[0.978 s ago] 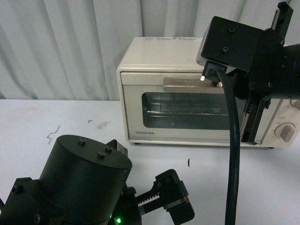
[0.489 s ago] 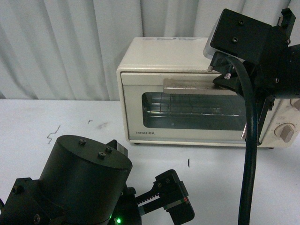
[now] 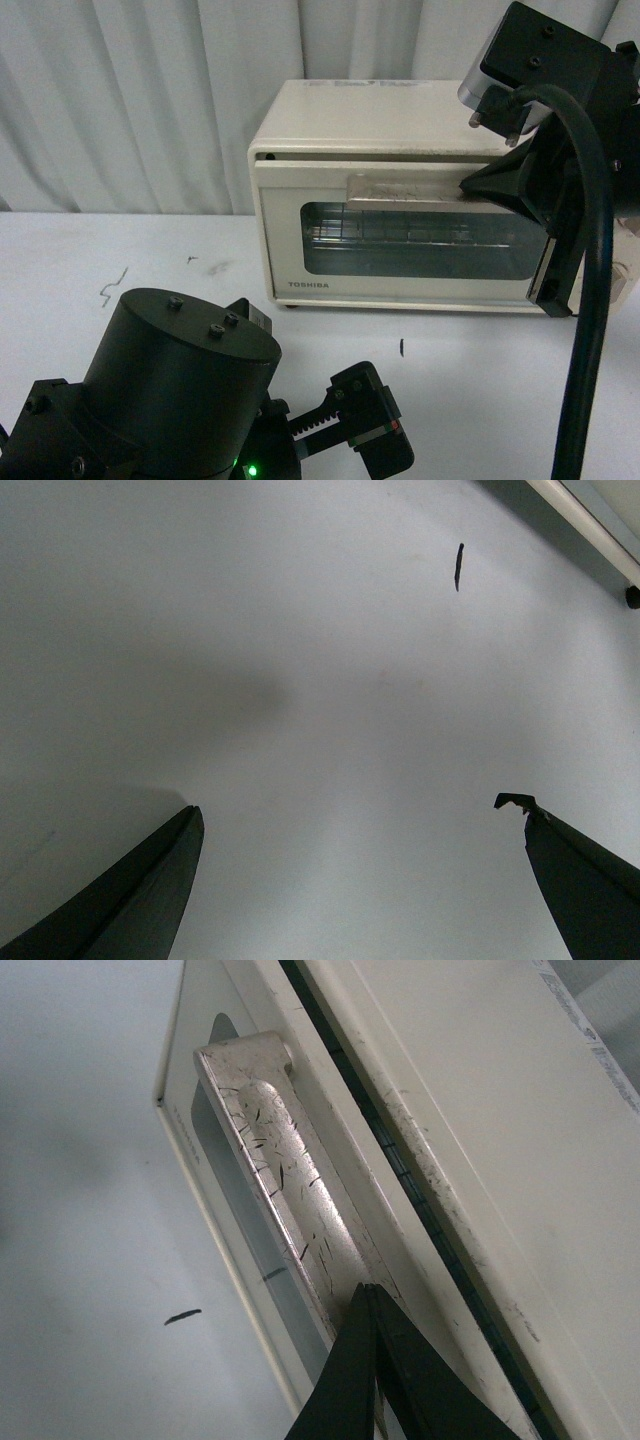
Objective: Open oven
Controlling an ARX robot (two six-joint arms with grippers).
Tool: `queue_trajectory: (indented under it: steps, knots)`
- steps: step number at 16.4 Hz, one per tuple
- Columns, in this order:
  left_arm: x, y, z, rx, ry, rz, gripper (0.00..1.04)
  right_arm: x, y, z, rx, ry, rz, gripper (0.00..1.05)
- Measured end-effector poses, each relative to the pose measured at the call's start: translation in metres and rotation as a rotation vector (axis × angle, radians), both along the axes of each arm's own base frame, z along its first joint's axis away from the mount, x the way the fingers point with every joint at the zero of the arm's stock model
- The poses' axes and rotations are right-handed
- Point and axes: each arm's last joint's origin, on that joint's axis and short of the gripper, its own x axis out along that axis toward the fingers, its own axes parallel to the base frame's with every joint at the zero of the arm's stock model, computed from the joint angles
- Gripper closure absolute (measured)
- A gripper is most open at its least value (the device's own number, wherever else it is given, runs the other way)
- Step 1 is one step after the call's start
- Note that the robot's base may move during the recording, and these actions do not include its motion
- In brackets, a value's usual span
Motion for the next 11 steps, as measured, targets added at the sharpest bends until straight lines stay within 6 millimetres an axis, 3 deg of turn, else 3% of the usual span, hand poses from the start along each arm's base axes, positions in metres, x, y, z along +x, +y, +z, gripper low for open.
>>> queue_trajectory:
  steps: [8,11]
  knots:
    - [0.0,0.0,0.0,0.0,0.0,0.0,0.07,-0.023,-0.007,0.001,0.134,0.243,0.02,1.03]
    - [0.0,0.0,0.0,0.0,-0.001,0.0,0.07,-0.033,0.001,0.008,0.151,0.277,0.046,1.03]
